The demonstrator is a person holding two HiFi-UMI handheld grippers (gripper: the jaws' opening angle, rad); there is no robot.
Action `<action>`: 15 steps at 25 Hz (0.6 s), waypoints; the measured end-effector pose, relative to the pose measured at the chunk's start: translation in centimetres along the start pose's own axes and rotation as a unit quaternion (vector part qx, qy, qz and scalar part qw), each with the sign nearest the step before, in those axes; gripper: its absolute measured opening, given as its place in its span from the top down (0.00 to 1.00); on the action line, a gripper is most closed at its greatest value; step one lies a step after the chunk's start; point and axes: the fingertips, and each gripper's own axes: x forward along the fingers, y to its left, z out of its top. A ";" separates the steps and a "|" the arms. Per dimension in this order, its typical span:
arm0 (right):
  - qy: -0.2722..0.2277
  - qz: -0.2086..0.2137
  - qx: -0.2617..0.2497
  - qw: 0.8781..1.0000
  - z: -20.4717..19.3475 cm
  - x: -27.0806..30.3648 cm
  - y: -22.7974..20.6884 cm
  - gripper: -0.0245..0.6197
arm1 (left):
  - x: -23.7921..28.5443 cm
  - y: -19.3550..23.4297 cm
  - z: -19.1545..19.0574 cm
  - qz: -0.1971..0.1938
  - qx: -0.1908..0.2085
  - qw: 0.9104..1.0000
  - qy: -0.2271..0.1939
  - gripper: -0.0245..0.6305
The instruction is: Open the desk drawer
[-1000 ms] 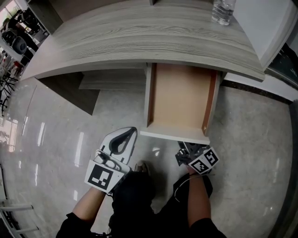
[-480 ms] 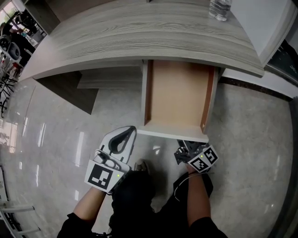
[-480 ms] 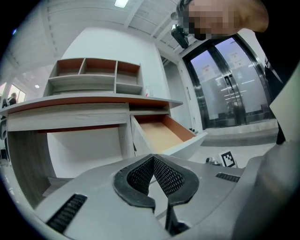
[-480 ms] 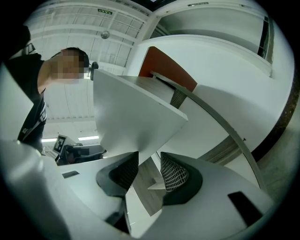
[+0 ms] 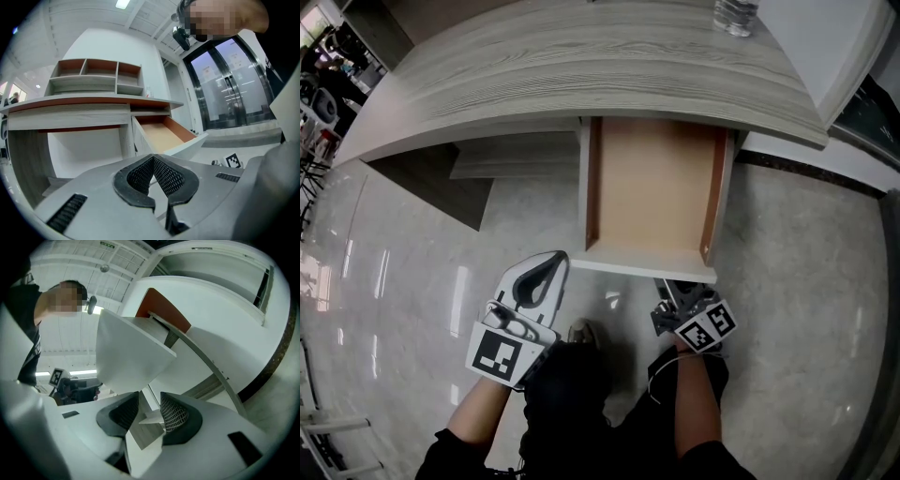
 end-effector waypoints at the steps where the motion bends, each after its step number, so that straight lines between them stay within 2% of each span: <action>1: 0.013 -0.010 -0.014 1.000 -0.4 -0.1 0.1 0.75 | -0.2 0.3 0.0 0.004 -0.001 1.000 0.000 0.96; 4: 0.050 -0.051 -0.064 0.995 -1.6 -0.9 0.4 0.78 | -0.7 1.2 -0.5 0.013 -0.005 1.000 0.002 0.96; 8: 0.104 -0.103 -0.133 0.980 -2.0 -1.9 1.2 0.88 | -1.1 2.3 -1.2 0.022 -0.024 0.999 0.022 0.96; 12: 0.157 -0.129 -0.155 0.967 -1.1 -2.1 3.2 0.90 | -1.5 3.2 -0.7 0.025 -0.050 0.997 0.047 0.96; 15: 0.188 -0.147 -0.163 0.957 0.0 -2.4 5.3 0.93 | -2.0 2.7 0.2 0.015 -0.050 0.996 0.070 0.96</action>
